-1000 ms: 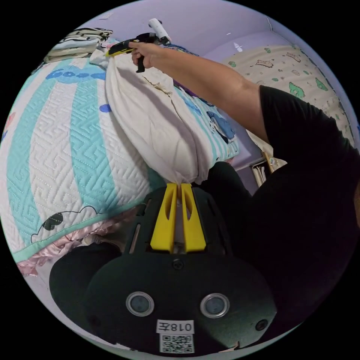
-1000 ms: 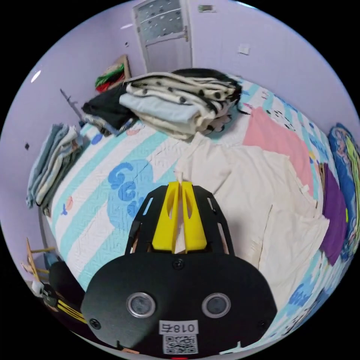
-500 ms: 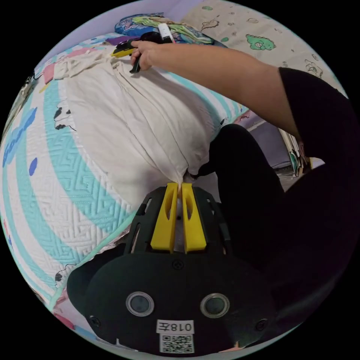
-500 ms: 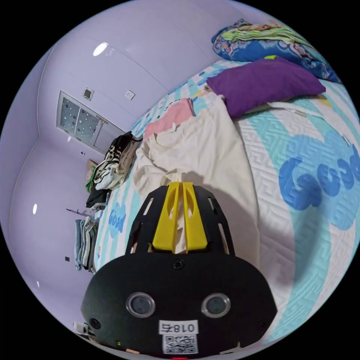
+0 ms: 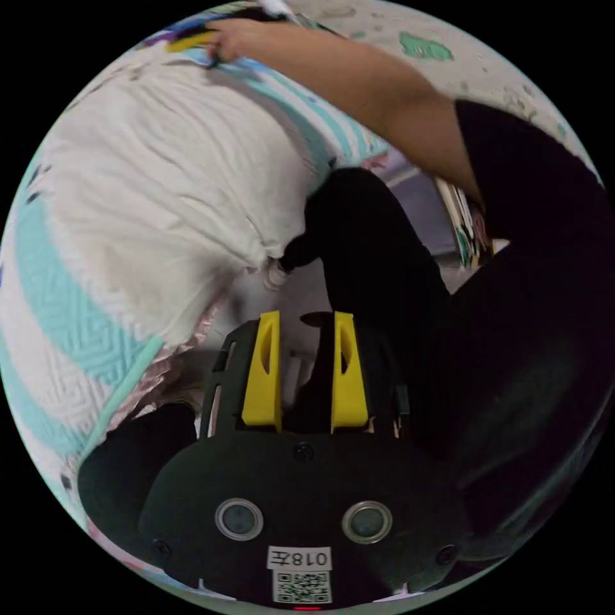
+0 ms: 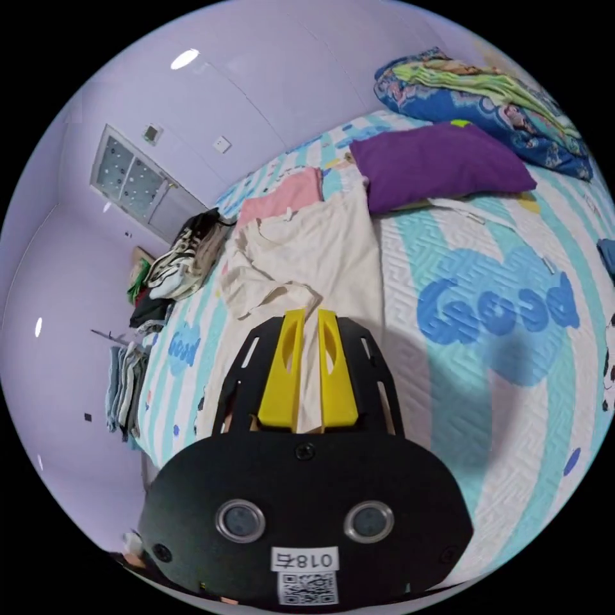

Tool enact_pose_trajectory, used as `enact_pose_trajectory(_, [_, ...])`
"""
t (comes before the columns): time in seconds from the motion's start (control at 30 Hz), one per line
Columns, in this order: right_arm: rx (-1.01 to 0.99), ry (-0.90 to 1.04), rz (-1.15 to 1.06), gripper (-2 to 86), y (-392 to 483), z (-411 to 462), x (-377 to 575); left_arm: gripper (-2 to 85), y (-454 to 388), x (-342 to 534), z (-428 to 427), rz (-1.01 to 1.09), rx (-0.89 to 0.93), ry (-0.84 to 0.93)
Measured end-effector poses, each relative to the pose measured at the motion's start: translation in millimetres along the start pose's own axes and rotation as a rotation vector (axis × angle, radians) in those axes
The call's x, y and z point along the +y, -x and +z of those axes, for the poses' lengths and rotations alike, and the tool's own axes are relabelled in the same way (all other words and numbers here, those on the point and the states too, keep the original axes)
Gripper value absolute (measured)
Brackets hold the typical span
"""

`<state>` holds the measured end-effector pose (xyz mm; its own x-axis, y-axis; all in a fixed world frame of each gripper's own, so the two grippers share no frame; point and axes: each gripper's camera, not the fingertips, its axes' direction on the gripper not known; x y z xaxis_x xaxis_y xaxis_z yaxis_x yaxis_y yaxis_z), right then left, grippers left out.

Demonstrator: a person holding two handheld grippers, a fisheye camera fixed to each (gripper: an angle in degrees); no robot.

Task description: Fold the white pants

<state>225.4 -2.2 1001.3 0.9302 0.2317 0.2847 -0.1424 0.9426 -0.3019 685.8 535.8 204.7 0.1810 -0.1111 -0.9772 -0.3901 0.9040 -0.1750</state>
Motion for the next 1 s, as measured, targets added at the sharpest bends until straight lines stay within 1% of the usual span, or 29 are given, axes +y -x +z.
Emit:
enact_pose_trajectory(0.03, [-0.051,-0.010,-0.062,4.8,9.1,-21.8,17.0,11.7,5.5,4.6,-9.4,-0.032,-0.014,-0.044])
enact_pose_trajectory(0.07, [-0.082,0.002,-0.097,5.2,14.8,-30.9,27.0,11.6,18.2,13.7,-27.3,-0.104,-0.053,-0.124])
enact_pose_trajectory(0.1, [-0.141,0.061,-0.166,5.9,27.6,-44.6,49.5,11.8,29.9,20.6,-41.2,-0.164,-0.106,-0.177])
enact_pose_trajectory(0.13, [-0.186,0.148,-0.228,6.4,41.0,-52.7,75.8,12.0,35.1,22.5,-46.2,-0.189,-0.133,-0.189])
enact_pose_trajectory(0.17, [-0.204,0.194,-0.255,6.7,47.6,-55.4,90.2,12.5,42.9,22.6,-52.3,-0.220,-0.177,-0.196])
enact_pose_trajectory(0.23, [-0.226,0.354,-0.326,7.1,70.5,-61.3,151.3,13.1,52.6,15.8,-52.6,-0.246,-0.223,-0.180])
enact_pose_trajectory(0.3, [-0.190,0.446,-0.381,7.3,86.0,-62.4,191.4,13.5,63.1,0.0,-39.3,-0.252,-0.229,-0.130])
enact_pose_trajectory(0.43, [-0.053,0.555,-0.508,8.0,113.1,-57.7,249.9,13.5,68.8,-20.9,-14.2,-0.247,-0.259,-0.070])
enact_pose_trajectory(0.5, [-0.050,0.597,-0.527,8.0,119.5,-50.6,262.2,13.1,68.3,-30.9,-9.6,-0.246,-0.302,-0.041])
enact_pose_trajectory(0.57, [-0.043,0.630,-0.523,7.0,123.4,-40.9,270.6,11.9,68.4,-35.7,-8.1,-0.242,-0.304,-0.028])
enact_pose_trajectory(0.63, [0.042,0.612,-0.531,2.4,128.4,-34.2,278.5,7.9,69.0,-39.5,-5.8,-0.234,-0.308,-0.017])
enact_pose_trajectory(0.67, [0.053,0.604,-0.526,2.0,129.7,-34.7,279.0,4.6,71.1,-41.5,-4.2,-0.223,-0.263,-0.030])
enact_pose_trajectory(0.7, [0.032,0.612,-0.512,1.2,131.7,-36.2,279.0,1.3,73.7,-43.0,-2.9,-0.214,-0.208,-0.048])
enact_pose_trajectory(0.77, [-0.022,0.616,-0.471,0.5,133.3,-42.8,277.9,-0.1,76.3,-42.6,-2.5,-0.211,-0.201,-0.056])
enact_pose_trajectory(0.87, [-0.103,0.568,-0.400,0.0,135.3,-67.0,275.6,-0.7,73.9,-32.0,-12.6,-0.179,-0.226,-0.064])
enact_pose_trajectory(0.93, [-0.202,0.523,-0.294,-0.1,127.7,-81.9,275.9,-0.8,74.6,-20.3,-24.7,-0.166,-0.197,-0.097])
enact_pose_trajectory(1.0, [-0.219,0.540,-0.225,-0.1,118.9,-75.9,281.8,-0.8,84.4,-7.5,-34.7,-0.177,-0.119,-0.139])
